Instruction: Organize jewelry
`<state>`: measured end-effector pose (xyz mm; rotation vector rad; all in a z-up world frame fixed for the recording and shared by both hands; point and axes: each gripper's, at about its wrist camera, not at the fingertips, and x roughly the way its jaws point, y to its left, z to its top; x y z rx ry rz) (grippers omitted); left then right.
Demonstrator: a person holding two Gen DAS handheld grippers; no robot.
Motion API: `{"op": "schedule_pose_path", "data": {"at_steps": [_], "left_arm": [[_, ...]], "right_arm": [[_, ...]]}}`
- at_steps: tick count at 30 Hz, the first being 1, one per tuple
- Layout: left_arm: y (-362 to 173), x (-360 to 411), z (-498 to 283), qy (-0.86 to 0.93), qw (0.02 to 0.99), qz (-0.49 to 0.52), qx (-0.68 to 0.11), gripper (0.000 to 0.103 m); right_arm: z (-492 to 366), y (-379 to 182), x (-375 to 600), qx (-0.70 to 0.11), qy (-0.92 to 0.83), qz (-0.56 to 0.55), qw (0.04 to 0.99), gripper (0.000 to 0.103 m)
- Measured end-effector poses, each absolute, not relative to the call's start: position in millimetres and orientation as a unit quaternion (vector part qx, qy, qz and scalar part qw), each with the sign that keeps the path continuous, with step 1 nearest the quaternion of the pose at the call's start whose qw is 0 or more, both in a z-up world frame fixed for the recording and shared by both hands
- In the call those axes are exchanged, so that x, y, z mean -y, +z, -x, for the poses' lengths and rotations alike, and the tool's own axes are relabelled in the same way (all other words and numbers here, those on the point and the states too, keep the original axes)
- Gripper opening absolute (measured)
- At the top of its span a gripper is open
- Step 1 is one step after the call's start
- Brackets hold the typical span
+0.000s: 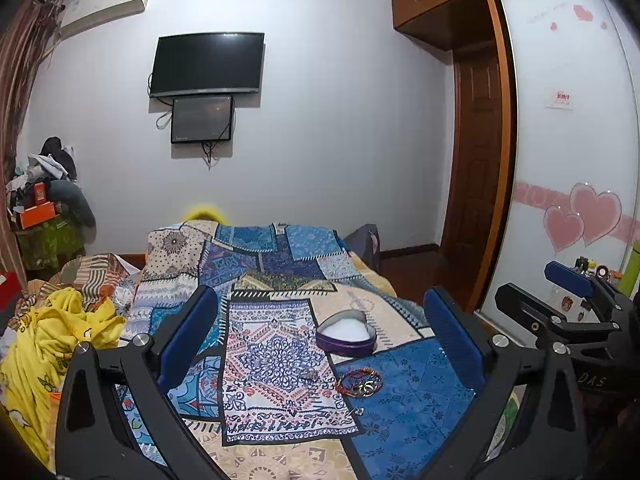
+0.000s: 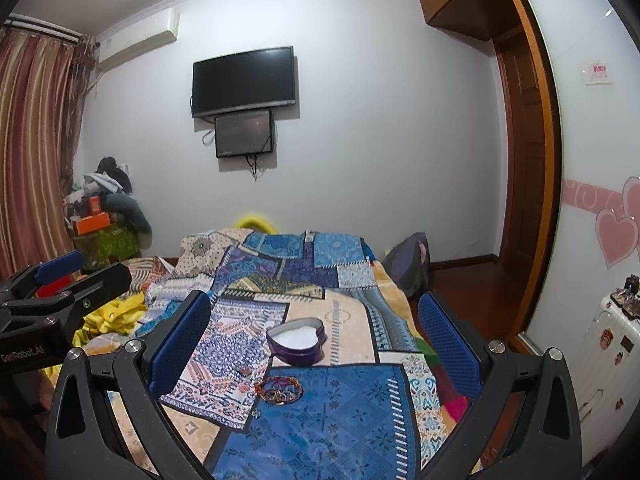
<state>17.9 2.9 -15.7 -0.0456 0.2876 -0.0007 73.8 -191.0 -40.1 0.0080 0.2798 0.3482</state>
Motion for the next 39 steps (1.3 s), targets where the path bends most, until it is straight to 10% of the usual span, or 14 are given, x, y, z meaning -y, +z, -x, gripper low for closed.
{"op": "schedule_pose_path", "data": {"at_steps": [11,29,39], "left_arm": [[-72.6,-22.6,-63.5,-0.007,0.967,0.038,-0.252,0.102],[-152.7,-44.3,-100.1,-0.038,0.912,0.051,-0.405,0.055],[-157.9,-44.8,-125.3,-0.052,0.906,0.039,-0.419,0.053]], "right_arm": [[-115.7,-97.9,183.2,-0.242,0.185,0.018,0.952,0.101],[-154.5,-179.5,129.7,-0.407,0.329,0.040,0.851,0.030],[-157.8,-191.2,121.7,-0.407,0.338,0.080,0.845,0.009]]}}
